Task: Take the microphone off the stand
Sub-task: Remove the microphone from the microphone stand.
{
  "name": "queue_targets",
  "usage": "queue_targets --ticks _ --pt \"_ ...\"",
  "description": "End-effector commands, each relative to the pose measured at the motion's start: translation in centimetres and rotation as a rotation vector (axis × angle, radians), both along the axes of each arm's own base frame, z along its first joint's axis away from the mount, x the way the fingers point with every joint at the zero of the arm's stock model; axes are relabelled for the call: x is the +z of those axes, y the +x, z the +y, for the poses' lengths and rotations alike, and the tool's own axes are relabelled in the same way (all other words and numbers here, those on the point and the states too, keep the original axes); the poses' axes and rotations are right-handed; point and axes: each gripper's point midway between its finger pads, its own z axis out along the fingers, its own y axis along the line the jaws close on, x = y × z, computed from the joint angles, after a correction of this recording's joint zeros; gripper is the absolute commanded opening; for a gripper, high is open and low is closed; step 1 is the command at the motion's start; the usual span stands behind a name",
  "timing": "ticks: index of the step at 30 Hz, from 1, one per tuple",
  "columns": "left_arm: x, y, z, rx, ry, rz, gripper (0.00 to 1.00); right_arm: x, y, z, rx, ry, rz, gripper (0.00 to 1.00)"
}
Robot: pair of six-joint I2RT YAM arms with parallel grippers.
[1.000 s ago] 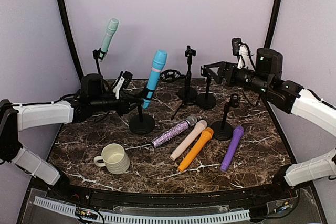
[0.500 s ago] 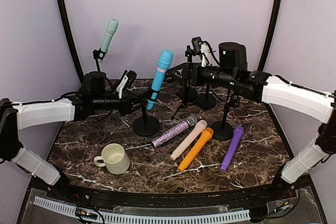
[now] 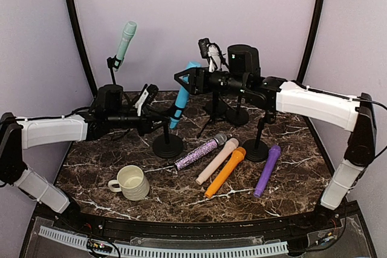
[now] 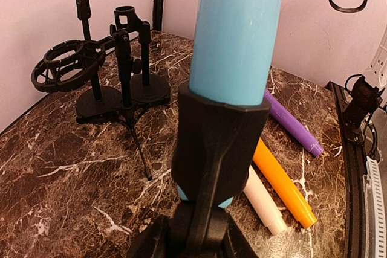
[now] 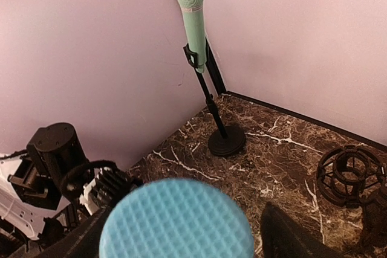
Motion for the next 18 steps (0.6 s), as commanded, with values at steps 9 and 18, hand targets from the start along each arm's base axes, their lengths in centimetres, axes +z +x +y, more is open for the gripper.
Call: queue_targets --ticks 9,18 --pt "-0.9 1.4 -1.4 -0.036 -0.017 -0.083 0.00 0.3 1.8 2.4 -0.007 0.040 -0.074 0.45" --pt "-2.2 2.5 -1.8 -0.019 -0.012 -0.072 0.00 -0.5 1.8 2.6 0.001 0.035 -0.067 0.32"
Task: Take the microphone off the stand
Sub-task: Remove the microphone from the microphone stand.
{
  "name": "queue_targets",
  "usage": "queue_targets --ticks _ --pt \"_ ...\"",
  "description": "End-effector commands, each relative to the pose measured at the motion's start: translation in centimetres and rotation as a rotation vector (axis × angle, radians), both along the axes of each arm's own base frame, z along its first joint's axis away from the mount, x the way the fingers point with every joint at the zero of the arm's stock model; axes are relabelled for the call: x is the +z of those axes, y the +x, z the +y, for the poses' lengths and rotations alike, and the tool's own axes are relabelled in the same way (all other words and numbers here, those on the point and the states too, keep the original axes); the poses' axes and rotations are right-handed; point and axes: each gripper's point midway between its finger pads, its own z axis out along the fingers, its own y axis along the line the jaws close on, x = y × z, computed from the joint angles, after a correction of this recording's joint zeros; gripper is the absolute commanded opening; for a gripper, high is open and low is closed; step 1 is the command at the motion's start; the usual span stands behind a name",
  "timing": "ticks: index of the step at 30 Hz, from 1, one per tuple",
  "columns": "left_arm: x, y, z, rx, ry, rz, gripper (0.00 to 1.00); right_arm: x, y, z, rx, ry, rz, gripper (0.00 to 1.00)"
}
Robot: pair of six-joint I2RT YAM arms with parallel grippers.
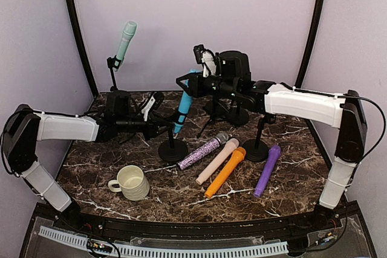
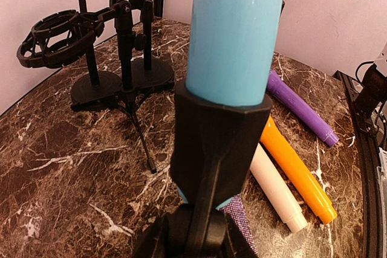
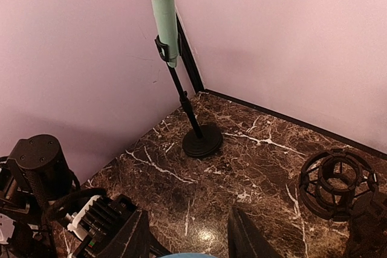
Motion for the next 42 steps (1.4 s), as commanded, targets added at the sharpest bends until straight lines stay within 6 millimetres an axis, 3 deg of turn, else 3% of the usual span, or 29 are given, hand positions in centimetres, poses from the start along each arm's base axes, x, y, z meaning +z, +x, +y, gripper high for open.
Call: queue_targets --ticks 1,9,25,35,42 --pt "2.2 1.1 -0.9 -0.007 -0.052 -0.096 0.00 2.4 -0.9 1.2 0.050 0.085 -0.031 0.31" --pt "4.1 1.9 -1.1 0.010 -0.064 -0.143 0.00 2.7 -0.9 1.2 0.050 0.090 -0.034 0.27" --pt "0.7 1.9 -1.8 -0.011 -0.059 -0.052 0.00 1.9 -1.0 1.1 0.046 0.090 -0.018 0.22" --pt "-0.9 0.1 -3.9 -0.069 -0.055 -0.005 0.00 1.9 -2.0 -1.4 -0.010 0.089 -0.018 0.17" --pt "-2.6 -0.1 -4.4 -0.089 -0.006 0.013 0.00 2.1 -2.6 -2.8 -0.038 0.079 -0.042 0.11"
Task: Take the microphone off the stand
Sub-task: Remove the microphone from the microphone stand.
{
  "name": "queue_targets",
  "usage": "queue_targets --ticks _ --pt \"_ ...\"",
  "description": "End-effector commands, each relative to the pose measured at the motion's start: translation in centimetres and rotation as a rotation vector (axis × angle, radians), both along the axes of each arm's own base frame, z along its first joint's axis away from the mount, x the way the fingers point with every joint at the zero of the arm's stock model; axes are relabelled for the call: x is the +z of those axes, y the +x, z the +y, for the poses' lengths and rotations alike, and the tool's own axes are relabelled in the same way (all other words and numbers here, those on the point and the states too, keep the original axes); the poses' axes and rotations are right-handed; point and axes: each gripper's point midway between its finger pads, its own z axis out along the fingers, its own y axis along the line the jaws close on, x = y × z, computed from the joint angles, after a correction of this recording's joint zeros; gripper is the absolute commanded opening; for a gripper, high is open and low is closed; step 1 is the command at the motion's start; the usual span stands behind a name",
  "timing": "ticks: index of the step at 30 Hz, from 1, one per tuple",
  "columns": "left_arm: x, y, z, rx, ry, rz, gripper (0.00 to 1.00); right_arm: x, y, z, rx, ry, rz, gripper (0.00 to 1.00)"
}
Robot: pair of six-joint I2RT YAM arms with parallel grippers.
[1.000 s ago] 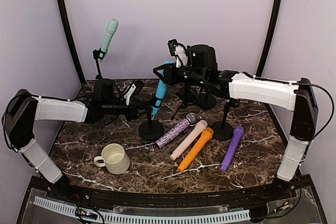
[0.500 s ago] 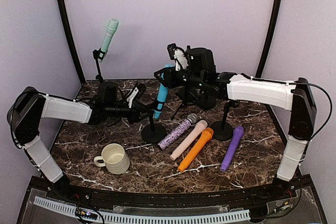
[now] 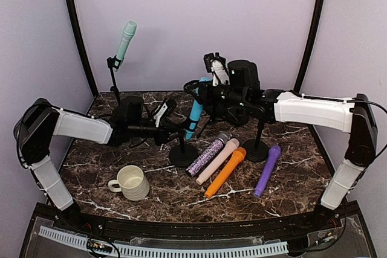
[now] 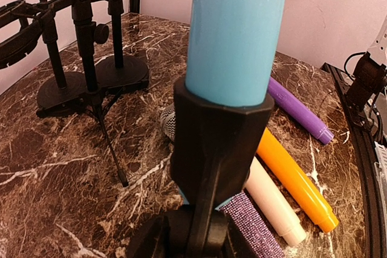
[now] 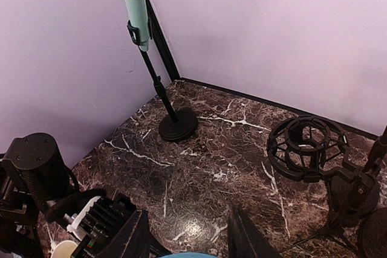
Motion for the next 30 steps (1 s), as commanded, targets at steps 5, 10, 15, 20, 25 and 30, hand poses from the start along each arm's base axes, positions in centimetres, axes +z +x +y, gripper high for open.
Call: queue_targets --ticks 5,10,15,20,25,30 --pt "-1.5 0.4 -0.5 -0.024 0.102 -0.040 0.00 4.8 -2.6 0.1 0.072 0.109 -0.078 0.09" --pt "-2.5 0.7 -0.2 -0.018 0.161 -0.063 0.00 5.5 -2.6 -0.6 0.109 0.142 -0.073 0.05" --pt "-3.3 1.0 0.1 0.014 0.211 -0.089 0.00 6.0 -1.3 -2.2 0.028 0.169 -0.029 0.02" --pt "-3.9 0.6 -0.2 0.020 0.239 -0.108 0.00 5.7 0.8 -4.1 -0.145 0.145 0.024 0.00" --pt "-4.2 0.5 -0.5 0.017 0.246 -0.104 0.00 5.5 1.8 -5.6 -0.247 0.130 0.046 0.00" --pt "-4.2 0.5 -0.5 0.017 0.248 -0.105 0.00 6.1 2.0 -6.1 -0.276 0.135 0.046 0.00"
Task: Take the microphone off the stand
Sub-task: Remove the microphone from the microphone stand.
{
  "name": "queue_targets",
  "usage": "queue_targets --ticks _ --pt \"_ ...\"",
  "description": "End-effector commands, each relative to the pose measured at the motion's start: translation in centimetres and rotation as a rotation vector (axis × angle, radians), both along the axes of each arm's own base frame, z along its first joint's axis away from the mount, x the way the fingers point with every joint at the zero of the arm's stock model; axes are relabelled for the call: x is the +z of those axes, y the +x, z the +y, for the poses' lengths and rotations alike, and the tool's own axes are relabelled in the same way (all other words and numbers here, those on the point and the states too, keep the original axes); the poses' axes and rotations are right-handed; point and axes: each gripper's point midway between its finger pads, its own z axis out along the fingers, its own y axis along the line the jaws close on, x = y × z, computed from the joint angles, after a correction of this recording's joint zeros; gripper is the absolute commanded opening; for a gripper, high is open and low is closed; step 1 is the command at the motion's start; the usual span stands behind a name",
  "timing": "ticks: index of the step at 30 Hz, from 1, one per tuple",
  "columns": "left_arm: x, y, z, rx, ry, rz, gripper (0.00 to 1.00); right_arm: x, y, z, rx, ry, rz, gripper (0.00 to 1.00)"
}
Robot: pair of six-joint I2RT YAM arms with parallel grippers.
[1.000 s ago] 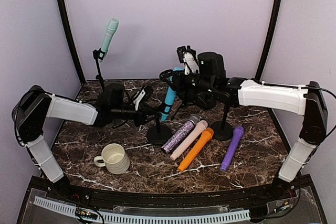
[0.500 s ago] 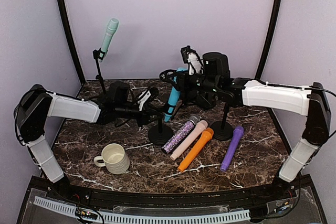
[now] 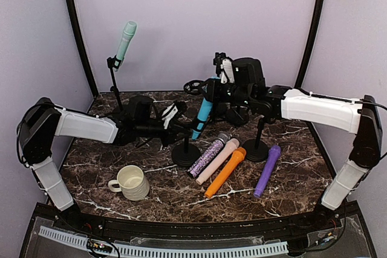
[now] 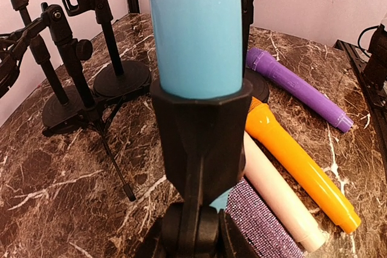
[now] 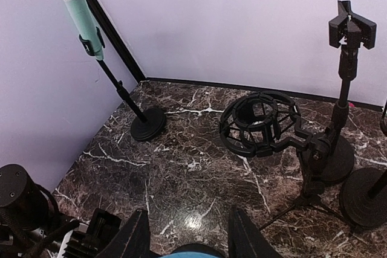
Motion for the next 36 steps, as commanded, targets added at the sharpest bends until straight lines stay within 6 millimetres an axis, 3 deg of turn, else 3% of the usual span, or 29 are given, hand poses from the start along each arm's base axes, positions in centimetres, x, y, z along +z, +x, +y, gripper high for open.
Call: queue_targets --ticks 1,24,36 --pt "-3.9 0.1 1.4 0.031 0.131 0.029 0.00 6.7 0.3 -1.8 -0.084 0.129 -0.075 0.00" --pt "-3.9 0.2 1.5 0.034 0.143 0.024 0.00 10.4 -0.8 -2.4 -0.031 0.144 -0.157 0.00" --pt "-3.8 0.2 1.5 0.035 0.141 0.025 0.00 11.5 -1.0 -3.9 -0.042 0.168 -0.174 0.00"
